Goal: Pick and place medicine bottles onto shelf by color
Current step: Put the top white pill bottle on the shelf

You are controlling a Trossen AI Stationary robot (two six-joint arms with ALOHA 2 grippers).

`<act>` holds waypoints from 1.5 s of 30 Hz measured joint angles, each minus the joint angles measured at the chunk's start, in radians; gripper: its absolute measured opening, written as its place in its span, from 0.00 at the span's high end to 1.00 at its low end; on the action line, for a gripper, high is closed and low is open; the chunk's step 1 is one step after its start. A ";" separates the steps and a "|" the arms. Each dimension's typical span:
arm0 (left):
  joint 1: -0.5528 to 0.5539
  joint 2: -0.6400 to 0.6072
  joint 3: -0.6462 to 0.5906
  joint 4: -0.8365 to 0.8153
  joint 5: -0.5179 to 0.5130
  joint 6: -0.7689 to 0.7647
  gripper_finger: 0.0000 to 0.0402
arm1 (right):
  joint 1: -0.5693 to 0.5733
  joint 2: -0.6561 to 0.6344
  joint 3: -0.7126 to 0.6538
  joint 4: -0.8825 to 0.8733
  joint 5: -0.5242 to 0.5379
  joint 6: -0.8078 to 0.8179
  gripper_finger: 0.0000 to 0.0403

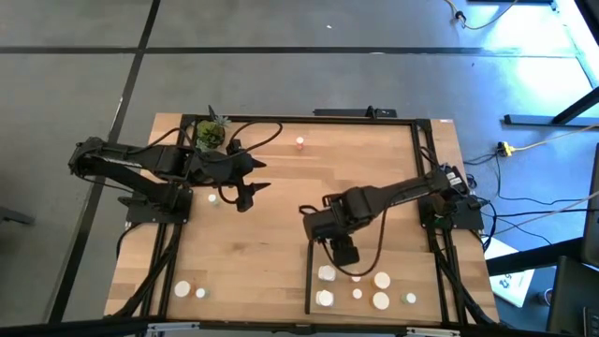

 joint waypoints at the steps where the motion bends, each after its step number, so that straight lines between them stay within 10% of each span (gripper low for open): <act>1: 0.000 0.000 0.000 0.000 0.000 -0.007 0.36 | 0.008 0.000 0.000 0.001 0.000 0.000 0.55; 45: 0.000 0.000 0.000 -0.004 0.050 0.065 0.36 | 0.071 0.097 -0.071 0.156 0.012 0.184 0.54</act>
